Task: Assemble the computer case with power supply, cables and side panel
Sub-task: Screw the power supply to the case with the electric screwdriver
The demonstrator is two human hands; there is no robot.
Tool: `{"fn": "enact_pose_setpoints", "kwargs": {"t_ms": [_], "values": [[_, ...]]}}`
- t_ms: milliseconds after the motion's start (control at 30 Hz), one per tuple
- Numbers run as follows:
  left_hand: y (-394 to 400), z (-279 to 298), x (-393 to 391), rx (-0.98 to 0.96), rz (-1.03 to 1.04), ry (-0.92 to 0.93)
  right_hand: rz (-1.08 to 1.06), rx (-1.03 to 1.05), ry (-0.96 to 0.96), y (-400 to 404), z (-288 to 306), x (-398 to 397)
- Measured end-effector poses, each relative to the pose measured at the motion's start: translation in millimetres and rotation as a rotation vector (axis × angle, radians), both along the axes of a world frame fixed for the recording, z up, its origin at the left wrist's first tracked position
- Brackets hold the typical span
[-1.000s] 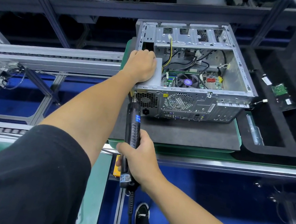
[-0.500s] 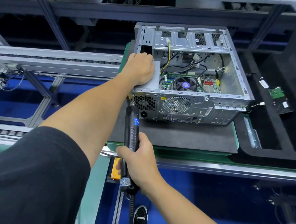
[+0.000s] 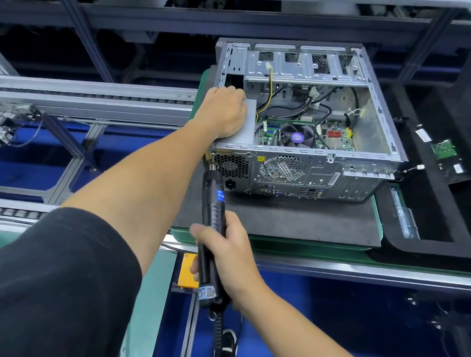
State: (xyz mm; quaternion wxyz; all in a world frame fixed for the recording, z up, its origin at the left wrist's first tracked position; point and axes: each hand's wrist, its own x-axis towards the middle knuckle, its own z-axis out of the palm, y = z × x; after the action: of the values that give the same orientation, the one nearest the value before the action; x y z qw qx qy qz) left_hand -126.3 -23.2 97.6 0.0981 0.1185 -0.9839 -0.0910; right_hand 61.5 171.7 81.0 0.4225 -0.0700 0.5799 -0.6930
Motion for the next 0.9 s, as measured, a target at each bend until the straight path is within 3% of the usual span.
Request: {"fn": "enact_pose_setpoints", "kwargs": {"t_ms": [167, 433, 767, 900], "values": [[-0.1, 0.6, 0.5, 0.010, -0.001, -0.001, -0.004, -0.104, -0.166, 6.0, 4.8, -1.6], [-0.4, 0.1, 0.8, 0.022, 0.002, -0.003, -0.103, -0.237, -0.204, 1.1, 4.8, 10.3], [-0.7, -0.1, 0.3, 0.034, 0.002, -0.003, -0.012, -0.170, -0.445, -11.2, 19.3, 10.5], [-0.5, -0.7, -0.3, 0.042, 0.000, -0.003, 0.004, -0.148, -0.388, -13.2, 20.1, 10.4]]}}
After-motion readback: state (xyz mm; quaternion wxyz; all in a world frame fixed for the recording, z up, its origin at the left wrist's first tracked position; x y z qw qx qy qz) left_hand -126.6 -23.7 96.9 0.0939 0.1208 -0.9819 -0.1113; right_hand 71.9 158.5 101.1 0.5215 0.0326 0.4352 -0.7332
